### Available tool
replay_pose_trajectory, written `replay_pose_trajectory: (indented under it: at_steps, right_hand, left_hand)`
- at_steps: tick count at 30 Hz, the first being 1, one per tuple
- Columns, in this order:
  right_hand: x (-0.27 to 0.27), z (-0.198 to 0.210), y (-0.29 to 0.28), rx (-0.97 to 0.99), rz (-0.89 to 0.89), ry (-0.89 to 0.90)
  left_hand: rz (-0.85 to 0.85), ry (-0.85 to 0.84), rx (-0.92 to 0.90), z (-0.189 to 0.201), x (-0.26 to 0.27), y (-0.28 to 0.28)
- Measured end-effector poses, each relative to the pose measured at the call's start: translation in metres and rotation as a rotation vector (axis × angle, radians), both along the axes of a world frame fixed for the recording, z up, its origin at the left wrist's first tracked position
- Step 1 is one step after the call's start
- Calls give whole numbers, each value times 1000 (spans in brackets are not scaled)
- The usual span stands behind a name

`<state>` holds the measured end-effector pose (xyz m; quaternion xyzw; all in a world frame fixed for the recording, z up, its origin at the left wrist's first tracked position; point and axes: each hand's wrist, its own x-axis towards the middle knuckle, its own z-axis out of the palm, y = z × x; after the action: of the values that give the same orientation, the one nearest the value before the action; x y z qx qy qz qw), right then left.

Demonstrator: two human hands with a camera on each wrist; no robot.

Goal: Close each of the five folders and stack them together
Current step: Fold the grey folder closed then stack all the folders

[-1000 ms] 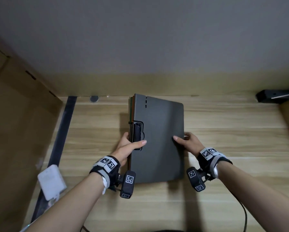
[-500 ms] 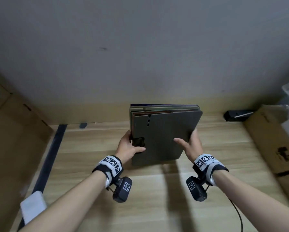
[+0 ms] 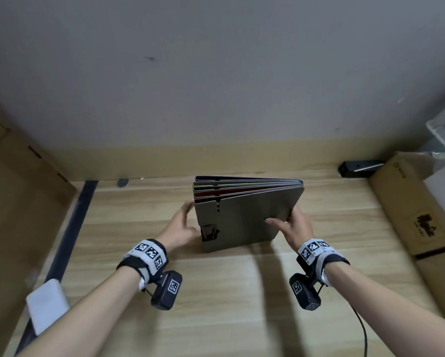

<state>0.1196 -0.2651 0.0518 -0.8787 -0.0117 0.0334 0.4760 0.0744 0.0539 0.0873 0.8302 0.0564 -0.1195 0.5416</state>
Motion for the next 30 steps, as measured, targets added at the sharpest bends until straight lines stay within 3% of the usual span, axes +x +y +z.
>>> replay_pose_trajectory:
  at_steps: [2,4,7,12,21,30]
  right_hand:
    - [0,4,2,0,13,-7]
    - [-1,8,3,-6,18,-16]
    - [-1,12,2,-3,39,-7]
    - [-1,25,1,108,53,26]
    - [21,87,15,563,-150,3]
    - [33,84,29,582,-221,-46]
  left_hand:
    - [200,-71,-103,23,4,3]
    - [373,-175,-317,46,10,-5]
    - [402,-223,-492,66,16,-36]
    - [668,-336,-403,77,20,-75]
    - [805,-249,-457,71,27,-80]
    - [849,-247,-386,83,23,-83]
